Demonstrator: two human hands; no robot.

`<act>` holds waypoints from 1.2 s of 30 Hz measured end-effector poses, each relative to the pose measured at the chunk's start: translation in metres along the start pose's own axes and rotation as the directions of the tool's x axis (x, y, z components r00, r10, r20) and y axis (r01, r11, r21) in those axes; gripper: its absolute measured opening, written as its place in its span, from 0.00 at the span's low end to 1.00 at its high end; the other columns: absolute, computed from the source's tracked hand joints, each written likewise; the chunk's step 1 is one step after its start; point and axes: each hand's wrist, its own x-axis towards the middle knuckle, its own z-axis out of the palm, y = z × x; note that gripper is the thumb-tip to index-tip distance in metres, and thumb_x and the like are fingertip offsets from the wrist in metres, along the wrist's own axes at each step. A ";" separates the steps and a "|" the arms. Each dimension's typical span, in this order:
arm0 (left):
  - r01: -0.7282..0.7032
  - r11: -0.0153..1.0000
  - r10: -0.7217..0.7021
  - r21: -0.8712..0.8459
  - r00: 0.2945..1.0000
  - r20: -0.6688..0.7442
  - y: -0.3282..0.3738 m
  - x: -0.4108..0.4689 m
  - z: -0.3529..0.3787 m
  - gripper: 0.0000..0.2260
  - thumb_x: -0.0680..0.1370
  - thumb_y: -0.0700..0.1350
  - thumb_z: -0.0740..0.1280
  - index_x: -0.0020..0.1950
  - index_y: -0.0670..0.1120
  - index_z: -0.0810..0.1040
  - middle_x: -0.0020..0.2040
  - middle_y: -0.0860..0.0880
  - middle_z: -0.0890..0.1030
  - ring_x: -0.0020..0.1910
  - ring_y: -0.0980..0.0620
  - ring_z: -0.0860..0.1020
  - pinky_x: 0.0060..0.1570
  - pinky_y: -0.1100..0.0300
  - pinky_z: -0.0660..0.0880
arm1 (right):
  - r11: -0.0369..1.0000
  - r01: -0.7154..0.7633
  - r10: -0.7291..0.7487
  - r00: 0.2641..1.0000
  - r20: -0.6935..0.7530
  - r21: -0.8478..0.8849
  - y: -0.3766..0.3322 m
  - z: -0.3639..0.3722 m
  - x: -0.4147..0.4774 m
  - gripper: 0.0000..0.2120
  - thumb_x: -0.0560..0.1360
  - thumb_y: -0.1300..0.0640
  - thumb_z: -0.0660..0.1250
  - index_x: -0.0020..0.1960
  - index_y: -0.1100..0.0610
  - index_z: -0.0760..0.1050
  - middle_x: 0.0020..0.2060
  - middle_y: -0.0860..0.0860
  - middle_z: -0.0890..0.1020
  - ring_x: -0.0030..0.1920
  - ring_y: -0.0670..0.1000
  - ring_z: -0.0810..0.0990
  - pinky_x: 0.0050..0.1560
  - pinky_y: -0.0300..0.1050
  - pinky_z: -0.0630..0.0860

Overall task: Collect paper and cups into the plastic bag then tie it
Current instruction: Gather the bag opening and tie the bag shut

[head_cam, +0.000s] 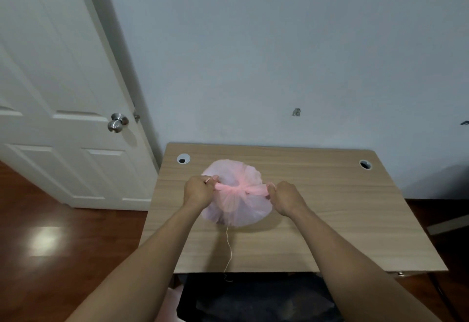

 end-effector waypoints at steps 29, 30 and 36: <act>0.148 0.522 0.258 -0.840 0.911 0.321 0.079 -0.037 -0.006 0.09 0.81 0.37 0.72 0.60 0.36 0.82 0.48 0.40 0.84 0.42 0.49 0.81 0.44 0.63 0.81 | 0.459 0.233 -0.308 0.947 -0.092 0.858 -0.072 -0.055 -0.026 0.17 0.88 0.58 0.64 0.69 0.41 0.84 0.38 0.53 0.81 0.45 0.53 0.80 0.55 0.44 0.77; 0.118 0.539 0.252 -0.834 0.922 0.293 0.079 -0.037 -0.005 0.08 0.81 0.38 0.73 0.59 0.37 0.83 0.46 0.40 0.82 0.39 0.50 0.77 0.40 0.63 0.78 | 0.454 0.223 -0.304 0.949 -0.085 0.863 -0.072 -0.053 -0.026 0.18 0.89 0.59 0.63 0.72 0.41 0.81 0.39 0.50 0.83 0.49 0.53 0.84 0.56 0.45 0.78; 0.040 0.595 0.298 -0.803 0.917 0.266 0.073 -0.043 -0.001 0.12 0.87 0.43 0.66 0.47 0.46 0.86 0.38 0.45 0.75 0.33 0.51 0.69 0.39 0.56 0.67 | 0.453 0.123 -0.171 0.984 -0.050 0.883 -0.072 -0.049 -0.019 0.19 0.89 0.62 0.62 0.79 0.57 0.67 0.61 0.57 0.88 0.59 0.53 0.88 0.64 0.48 0.82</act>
